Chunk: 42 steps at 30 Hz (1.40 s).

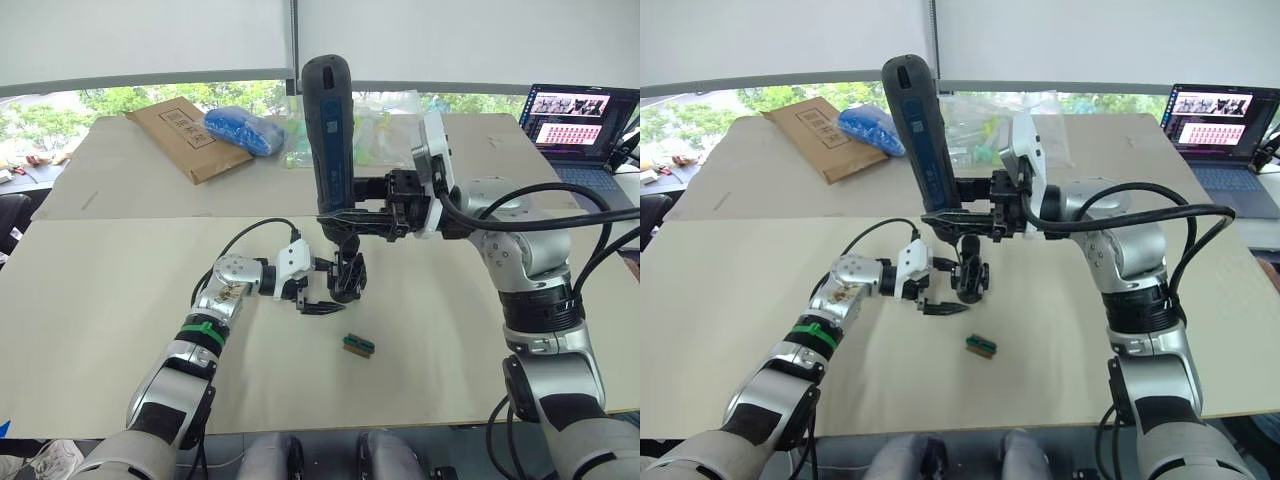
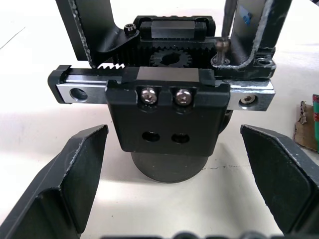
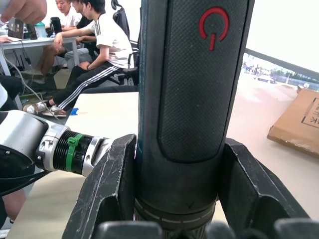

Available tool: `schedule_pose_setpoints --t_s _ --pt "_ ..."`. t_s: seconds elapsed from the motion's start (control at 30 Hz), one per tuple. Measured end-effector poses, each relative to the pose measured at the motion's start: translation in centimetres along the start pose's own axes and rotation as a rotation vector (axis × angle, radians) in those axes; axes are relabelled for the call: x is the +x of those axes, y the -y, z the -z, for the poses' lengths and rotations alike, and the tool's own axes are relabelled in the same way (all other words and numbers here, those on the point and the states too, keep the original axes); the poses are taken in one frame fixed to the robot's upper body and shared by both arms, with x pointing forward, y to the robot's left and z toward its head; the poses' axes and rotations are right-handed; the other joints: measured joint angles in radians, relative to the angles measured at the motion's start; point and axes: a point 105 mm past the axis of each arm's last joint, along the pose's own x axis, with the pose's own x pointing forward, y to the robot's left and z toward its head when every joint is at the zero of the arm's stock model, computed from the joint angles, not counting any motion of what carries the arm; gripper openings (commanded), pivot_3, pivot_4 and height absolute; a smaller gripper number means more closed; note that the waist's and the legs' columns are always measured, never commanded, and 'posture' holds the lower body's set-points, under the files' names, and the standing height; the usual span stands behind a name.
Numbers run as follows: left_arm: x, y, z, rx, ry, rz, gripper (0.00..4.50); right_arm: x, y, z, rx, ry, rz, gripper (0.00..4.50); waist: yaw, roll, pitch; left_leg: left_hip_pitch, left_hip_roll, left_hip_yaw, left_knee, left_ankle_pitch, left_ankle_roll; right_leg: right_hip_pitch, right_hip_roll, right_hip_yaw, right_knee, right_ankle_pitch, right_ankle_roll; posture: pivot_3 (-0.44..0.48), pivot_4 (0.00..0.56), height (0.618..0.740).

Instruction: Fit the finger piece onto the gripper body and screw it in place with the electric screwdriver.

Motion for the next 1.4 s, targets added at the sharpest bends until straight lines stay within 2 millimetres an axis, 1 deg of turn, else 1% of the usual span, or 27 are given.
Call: schedule_pose_setpoints --t_s 0.87,1.4 --pt "0.63 -0.19 -0.14 0.004 -0.003 -0.014 4.50 0.40 0.01 0.14 0.002 0.011 0.002 1.88 0.000 0.000 0.000 0.000 0.000 0.000 0.000 0.000 0.000 0.000 0.000 0.000 0.000 0.000 0.000 0.000 0.150 0.740" --pt "0.63 -0.22 -0.14 0.004 -0.003 -0.017 4.50 0.58 0.10 0.24 -0.010 0.002 0.002 1.88 0.000 0.000 0.000 0.000 0.000 0.000 0.000 0.000 0.000 0.000 0.000 0.000 0.000 0.000 0.000 0.000 0.150 0.740"
